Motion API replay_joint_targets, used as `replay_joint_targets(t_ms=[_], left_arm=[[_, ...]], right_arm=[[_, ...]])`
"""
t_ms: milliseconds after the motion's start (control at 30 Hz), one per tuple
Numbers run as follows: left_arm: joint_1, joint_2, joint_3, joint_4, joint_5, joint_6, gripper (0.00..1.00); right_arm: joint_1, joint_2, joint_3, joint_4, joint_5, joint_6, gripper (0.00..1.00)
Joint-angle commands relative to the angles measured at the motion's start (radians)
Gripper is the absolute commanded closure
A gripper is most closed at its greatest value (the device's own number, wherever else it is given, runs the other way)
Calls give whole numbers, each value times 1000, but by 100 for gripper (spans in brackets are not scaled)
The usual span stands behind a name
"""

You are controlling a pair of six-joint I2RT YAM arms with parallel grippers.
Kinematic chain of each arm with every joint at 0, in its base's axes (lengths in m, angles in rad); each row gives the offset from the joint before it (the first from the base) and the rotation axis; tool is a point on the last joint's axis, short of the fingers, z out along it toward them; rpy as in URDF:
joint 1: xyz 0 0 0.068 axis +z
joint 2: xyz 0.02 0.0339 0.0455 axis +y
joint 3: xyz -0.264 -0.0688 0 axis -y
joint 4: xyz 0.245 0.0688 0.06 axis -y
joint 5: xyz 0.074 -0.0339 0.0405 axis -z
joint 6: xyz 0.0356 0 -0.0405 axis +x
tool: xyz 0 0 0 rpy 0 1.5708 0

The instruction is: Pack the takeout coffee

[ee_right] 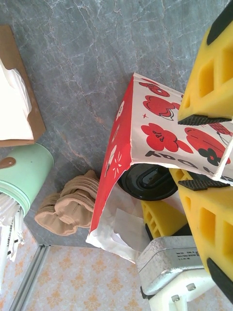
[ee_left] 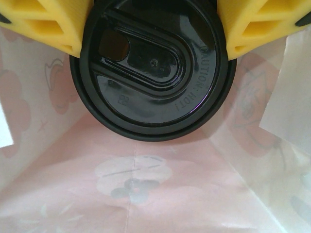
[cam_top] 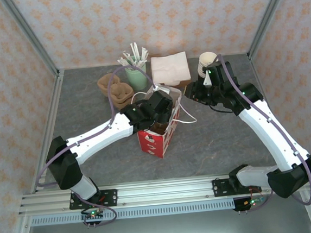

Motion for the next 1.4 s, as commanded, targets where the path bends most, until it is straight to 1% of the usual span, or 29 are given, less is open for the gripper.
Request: replay_joint_targets(t_ms=[0,333,700,1367], left_arm=[[10,-3,-11,43,-2,-22,46],[18,19,-36,60,11,-33,46],[18,60,-50,41,22,-59,47],[17,76,-142,105,54,-113,48]], right_arm=[[-5,-19,26,-14,9,-12,62],[-5,-21,21,-15,9,-15,63],[-14,-20,20,-22,12,-21,63],[-19,-27,9,-18,5,-20,63]])
